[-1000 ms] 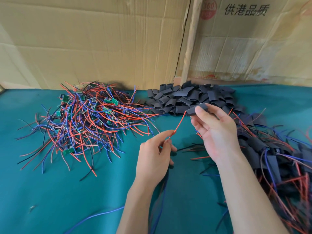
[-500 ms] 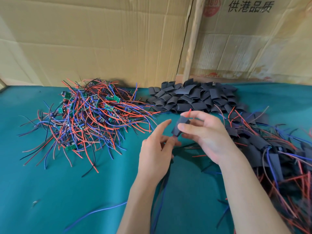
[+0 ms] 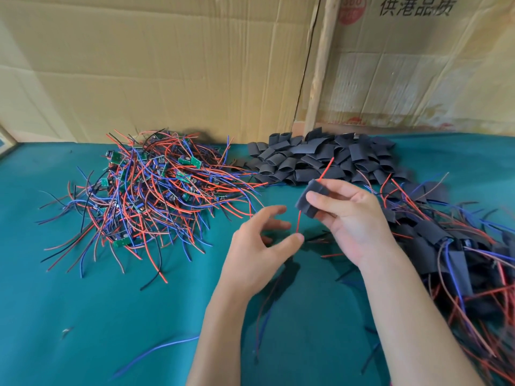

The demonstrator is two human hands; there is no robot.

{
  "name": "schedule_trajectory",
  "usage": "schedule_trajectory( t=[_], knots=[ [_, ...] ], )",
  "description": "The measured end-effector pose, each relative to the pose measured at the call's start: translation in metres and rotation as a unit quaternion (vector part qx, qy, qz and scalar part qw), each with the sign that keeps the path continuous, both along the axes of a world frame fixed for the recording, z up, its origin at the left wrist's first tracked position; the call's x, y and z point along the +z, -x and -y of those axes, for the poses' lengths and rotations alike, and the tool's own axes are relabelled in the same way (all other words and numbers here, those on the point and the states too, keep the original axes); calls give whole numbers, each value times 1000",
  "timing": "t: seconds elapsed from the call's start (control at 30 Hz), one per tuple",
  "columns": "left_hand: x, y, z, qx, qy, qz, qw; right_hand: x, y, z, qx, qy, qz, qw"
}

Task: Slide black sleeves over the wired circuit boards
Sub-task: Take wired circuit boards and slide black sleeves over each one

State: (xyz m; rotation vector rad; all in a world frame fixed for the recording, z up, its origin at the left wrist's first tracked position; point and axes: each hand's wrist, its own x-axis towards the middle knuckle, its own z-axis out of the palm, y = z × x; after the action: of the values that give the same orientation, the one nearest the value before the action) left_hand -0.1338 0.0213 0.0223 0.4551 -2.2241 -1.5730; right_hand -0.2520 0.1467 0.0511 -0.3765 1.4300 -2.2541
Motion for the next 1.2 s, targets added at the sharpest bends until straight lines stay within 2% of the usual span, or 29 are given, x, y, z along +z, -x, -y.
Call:
schedule_trajectory(
  t=[0.07, 0.13, 0.27, 0.4, 0.5, 0.8, 1.03, 1.2],
  knots=[
    [-2, -1, -1, -4, 101, 23, 995, 1, 4, -4, -16, 34, 12, 999],
    [-3, 0, -1, -5, 133, 19, 991, 1, 7, -6, -33, 58, 25, 997],
    [-5, 1, 3, 3, 61, -7, 998, 1, 8, -7, -18, 78, 17, 997],
    [-4, 2, 0, 17, 61, -26, 998, 0, 2, 0, 34, -30, -46, 998],
    [-6, 4, 0, 45, 78, -8, 996, -3, -5, 6, 90, -64, -66, 992],
    [-6, 3, -1, 66, 35, -8, 997, -5, -6, 4, 73, -124, -90, 986],
    [-1, 0, 1, 101, 42, 0, 994, -2, -8, -1, 162, -122, -43, 978],
    [2, 1, -5, 122, 64, -7, 991, 5, -12, 7, 155, -151, -37, 976]
  ],
)
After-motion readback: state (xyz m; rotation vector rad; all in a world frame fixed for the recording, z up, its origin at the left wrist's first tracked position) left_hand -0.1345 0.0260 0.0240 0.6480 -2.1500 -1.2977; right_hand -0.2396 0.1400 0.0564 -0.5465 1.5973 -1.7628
